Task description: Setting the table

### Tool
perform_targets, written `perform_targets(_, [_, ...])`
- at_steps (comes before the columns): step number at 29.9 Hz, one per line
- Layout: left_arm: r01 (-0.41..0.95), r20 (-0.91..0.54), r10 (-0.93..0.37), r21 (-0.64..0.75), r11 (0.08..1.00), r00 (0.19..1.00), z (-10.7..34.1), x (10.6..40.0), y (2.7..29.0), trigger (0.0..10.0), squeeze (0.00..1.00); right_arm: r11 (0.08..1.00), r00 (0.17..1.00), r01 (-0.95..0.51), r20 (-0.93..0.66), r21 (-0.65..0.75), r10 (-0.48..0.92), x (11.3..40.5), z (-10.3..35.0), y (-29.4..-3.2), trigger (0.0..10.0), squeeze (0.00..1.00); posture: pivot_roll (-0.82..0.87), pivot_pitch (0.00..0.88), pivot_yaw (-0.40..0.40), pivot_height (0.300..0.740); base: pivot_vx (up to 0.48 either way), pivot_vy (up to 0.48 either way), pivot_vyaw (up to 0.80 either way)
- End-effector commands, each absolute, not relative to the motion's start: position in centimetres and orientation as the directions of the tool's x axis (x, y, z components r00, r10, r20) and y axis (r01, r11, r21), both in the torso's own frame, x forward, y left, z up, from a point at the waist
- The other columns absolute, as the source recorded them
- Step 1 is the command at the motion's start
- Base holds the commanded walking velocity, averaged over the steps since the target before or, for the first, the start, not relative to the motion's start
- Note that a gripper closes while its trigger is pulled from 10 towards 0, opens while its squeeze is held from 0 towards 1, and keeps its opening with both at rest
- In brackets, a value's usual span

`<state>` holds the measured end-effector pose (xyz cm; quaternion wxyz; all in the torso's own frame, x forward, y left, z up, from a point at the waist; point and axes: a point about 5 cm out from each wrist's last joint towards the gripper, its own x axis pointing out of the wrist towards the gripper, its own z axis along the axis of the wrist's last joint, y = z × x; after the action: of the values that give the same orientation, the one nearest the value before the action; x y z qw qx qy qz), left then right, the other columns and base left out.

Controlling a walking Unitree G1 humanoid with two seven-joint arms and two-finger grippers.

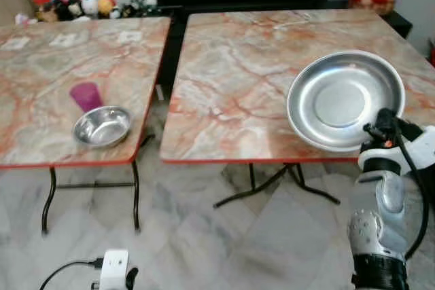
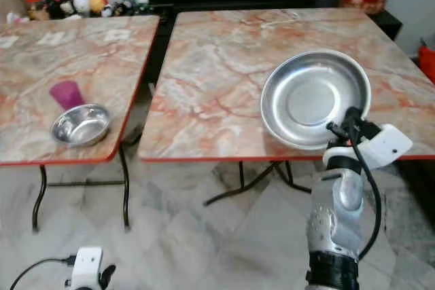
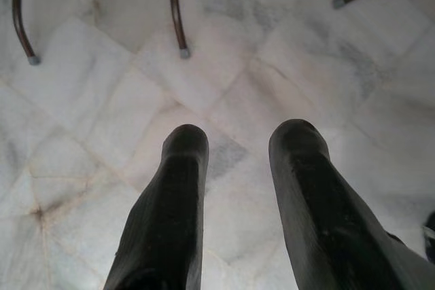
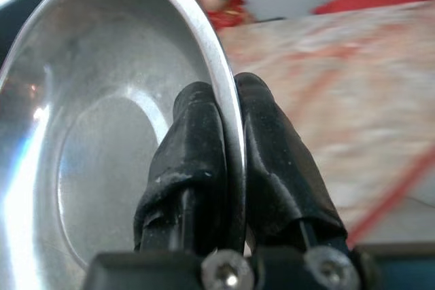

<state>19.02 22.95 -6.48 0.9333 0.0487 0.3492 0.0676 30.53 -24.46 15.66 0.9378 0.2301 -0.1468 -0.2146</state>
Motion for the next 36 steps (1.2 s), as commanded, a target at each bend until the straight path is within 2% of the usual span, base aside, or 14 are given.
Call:
perform_targets(1, [-0.109,-0.659,0.176,0.141,0.984,0.732,-6.6,18.5,23.6,10.0,0.0,0.797,0.86,0.337,0.182,0.501,-0.477,30.7,16.1,-24.5,10.0,0.0,-0.1,0.06,0.027,0.74,0.39,0.0,0.0])
perform_targets(7, [-0.111,-0.669,0.178,0.142,0.984,0.721,-6.8,18.3,23.7,10.0,0.0,0.792,0.856,0.346,0.177,0.504,-0.486,30.8,15.9,-24.4,10.0,0.0,-0.09,0.06,0.024,0.74,0.388,0.0,-0.23])
perform_targets(12, [-0.111,-0.673,0.171,0.131,0.985,0.72,-6.8,18.3,23.6,10.0,0.0,0.792,0.858,0.346,0.172,0.503,-0.484,30.9,15.8,-24.2,10.0,0.0,-0.09,0.061,0.023,0.74,0.0,0.0,0.0])
perform_targets(21, [-0.115,-0.681,0.168,0.123,0.986,0.713,-7.0,17.9,23.6,10.0,0.0,0.741,0.846,0.388,0.107,0.548,-0.522,31.0,15.0,-24.4,10.0,0.0,-0.09,0.07,0.019,0.74,0.0,0.0,0.0])
perform_targets(28, [-0.116,-0.689,0.17,0.124,0.985,0.705,-7.2,17.4,23.6,10.0,0.0,0.651,0.789,0.507,0.001,0.565,-0.614,29.8,13.2,-25.2,10.0,0.0,-0.09,0.077,0.017,0.74,0.0,0.0,0.0])
perform_targets(30, [-0.113,-0.694,0.169,0.125,0.986,0.7,-7.3,17.2,23.6,10.0,0.0,0.553,0.737,0.575,-0.088,0.603,-0.67,29.2,12.0,-26.1,10.0,0.0,-0.09,0.077,0.021,0.74,0.0,0.0,0.0])
perform_targets(31, [-0.113,-0.694,0.169,0.125,0.986,0.7,-7.3,17.2,23.6,10.0,0.0,0.553,0.737,0.575,-0.088,0.603,-0.67,29.2,12.0,-26.1,10.0,0.0,-0.09,0.077,0.021,0.74,0.0,0.0,0.0])
perform_targets(33, [-0.107,-0.697,0.166,0.128,0.986,0.697,-7.4,17.1,23.6,10.0,0.0,0.497,0.707,0.61,-0.139,0.617,-0.694,28.9,11.3,-26.7,10.0,0.0,-0.09,0.074,0.023,0.74,0.0,0.0,0.0])
perform_targets(36, [-0.105,-0.698,0.165,0.129,0.986,0.697,-7.4,17.1,23.6,10.0,0.0,0.482,0.71,0.606,-0.157,0.632,-0.687,29.1,11.0,-26.6,10.0,0.0,-0.09,0.07,0.025,0.74,0.0,0.0,0.0])
